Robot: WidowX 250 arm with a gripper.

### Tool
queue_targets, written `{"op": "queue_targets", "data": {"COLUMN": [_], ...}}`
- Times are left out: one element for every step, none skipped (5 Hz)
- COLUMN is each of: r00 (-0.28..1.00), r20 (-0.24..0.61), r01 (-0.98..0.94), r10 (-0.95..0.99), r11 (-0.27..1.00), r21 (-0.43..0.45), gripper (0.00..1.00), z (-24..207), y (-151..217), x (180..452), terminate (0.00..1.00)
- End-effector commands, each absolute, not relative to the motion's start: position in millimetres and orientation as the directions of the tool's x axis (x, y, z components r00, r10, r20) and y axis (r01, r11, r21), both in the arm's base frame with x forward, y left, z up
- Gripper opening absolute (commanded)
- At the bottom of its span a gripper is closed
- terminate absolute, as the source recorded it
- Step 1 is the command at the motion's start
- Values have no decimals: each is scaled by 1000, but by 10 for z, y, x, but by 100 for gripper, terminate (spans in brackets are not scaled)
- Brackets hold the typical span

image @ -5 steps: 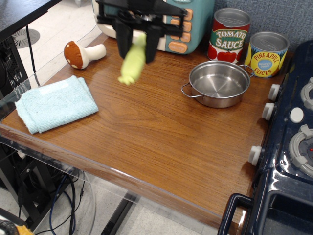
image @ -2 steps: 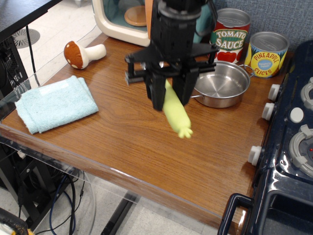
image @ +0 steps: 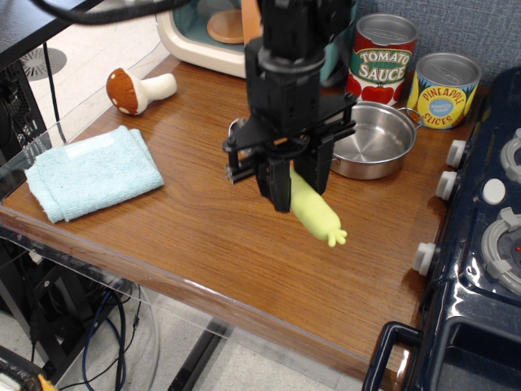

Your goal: Move the spoon to the front right of the table.

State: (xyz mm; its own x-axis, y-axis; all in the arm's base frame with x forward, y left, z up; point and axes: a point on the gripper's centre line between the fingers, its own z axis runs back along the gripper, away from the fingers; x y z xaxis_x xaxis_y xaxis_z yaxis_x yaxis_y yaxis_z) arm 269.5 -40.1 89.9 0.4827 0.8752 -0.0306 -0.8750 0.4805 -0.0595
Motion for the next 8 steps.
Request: {"op": "queue_targets", "data": {"r00": [340,336,331,342,339,428,435,477], "r20": [-24,3,24,42,39,24,25,103], "r01": [-934,-939,-942,-938,-939,-904,-900,-879], "r10": [940,942,943,939,940,903,900,873], "r11": [335,335,332,344,341,428,434,475], "r21": [-127,-80,-56,-49,-57,10,22,46], "gripper": [0,0,0,0,0,100,100,100], "z": [835,594,378,232,186,193,300,490], "y": [-461,-476,-440,-438,-450,-455,-465,-473], "x": [2845,2743,2706,2716,2742,2760,2730,2752], "terminate": [0,0,0,0,0,0,0,0]}}
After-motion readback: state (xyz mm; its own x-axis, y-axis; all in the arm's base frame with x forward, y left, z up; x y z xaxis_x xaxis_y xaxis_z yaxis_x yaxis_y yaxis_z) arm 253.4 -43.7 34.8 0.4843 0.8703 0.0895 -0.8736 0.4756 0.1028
